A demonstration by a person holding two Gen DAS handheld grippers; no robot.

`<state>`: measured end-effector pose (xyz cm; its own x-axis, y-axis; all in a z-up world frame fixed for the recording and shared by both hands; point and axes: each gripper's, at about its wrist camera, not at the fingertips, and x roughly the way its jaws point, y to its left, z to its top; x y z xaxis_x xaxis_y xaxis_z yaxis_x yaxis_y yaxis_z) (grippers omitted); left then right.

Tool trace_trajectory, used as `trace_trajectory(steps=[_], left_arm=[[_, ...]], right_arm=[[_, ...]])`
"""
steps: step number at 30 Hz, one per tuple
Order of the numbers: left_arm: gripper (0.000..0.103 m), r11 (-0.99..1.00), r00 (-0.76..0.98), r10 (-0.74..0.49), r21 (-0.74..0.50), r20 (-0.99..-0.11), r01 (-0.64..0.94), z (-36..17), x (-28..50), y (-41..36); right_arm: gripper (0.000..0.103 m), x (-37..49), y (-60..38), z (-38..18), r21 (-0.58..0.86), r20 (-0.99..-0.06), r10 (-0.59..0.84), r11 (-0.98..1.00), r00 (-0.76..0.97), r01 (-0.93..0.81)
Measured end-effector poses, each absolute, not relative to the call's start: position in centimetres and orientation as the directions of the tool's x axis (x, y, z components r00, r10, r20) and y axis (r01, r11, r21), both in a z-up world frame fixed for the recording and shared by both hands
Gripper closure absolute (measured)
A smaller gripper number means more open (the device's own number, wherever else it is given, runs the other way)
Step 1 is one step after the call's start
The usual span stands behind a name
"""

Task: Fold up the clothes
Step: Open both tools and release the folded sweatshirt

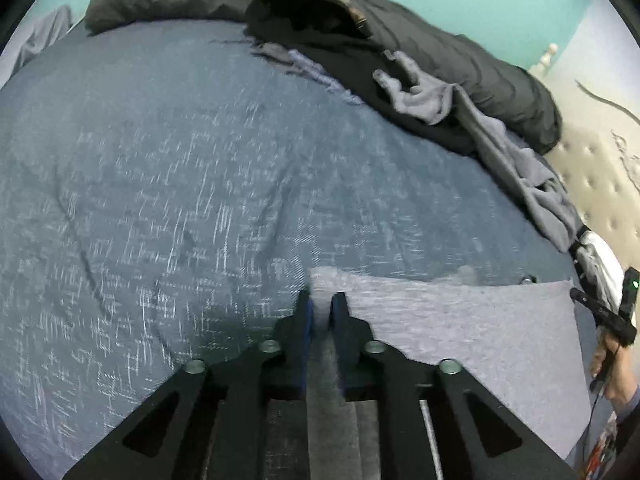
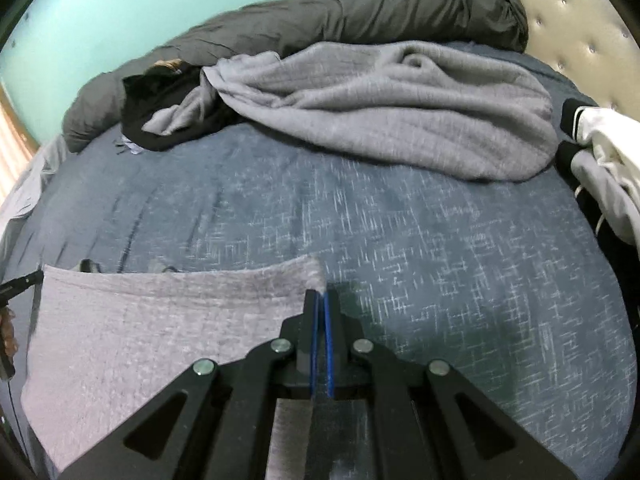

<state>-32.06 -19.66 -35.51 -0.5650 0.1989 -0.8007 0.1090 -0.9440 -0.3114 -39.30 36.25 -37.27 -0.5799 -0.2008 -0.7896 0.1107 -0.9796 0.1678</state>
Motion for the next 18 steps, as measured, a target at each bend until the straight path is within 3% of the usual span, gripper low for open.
trace_trajectory(steps=[1,3,5,11,18], left_arm=[[0.049,-0.944,-0.565,0.189,-0.307,-0.803,0.120,-35.4,-31.8,-19.8],[0.039,-0.949,-0.588,0.158,-0.287,-0.793,0.133,-34.6,-30.8,-20.4],[0.039,-0.951,-0.599,0.133,-0.272,-0.790,0.147,-33.8,-29.5,-21.0],[0.039,-0.957,-0.617,0.123,-0.257,-0.778,0.133,-31.4,-23.9,-20.7],[0.039,-0.931,-0.649,0.175,-0.339,-0.740,0.135,-30.5,-16.2,-18.6]], right_arm=[[0.100,-39.3,36.3,-37.2,0.171,-0.790,-0.199,-0.980,-0.580,0.103],[0.099,-39.2,36.4,-36.8,0.144,-0.808,-0.164,-0.986,-0.567,0.080],[0.099,-38.6,36.6,-35.9,0.112,-0.814,-0.130,-0.991,-0.566,0.067],[0.098,-33.0,35.9,-31.8,0.267,-0.766,-0.307,-0.951,-0.566,0.154],[0.098,-23.1,29.5,-29.8,0.452,-0.718,-0.514,-0.857,-0.469,0.249]])
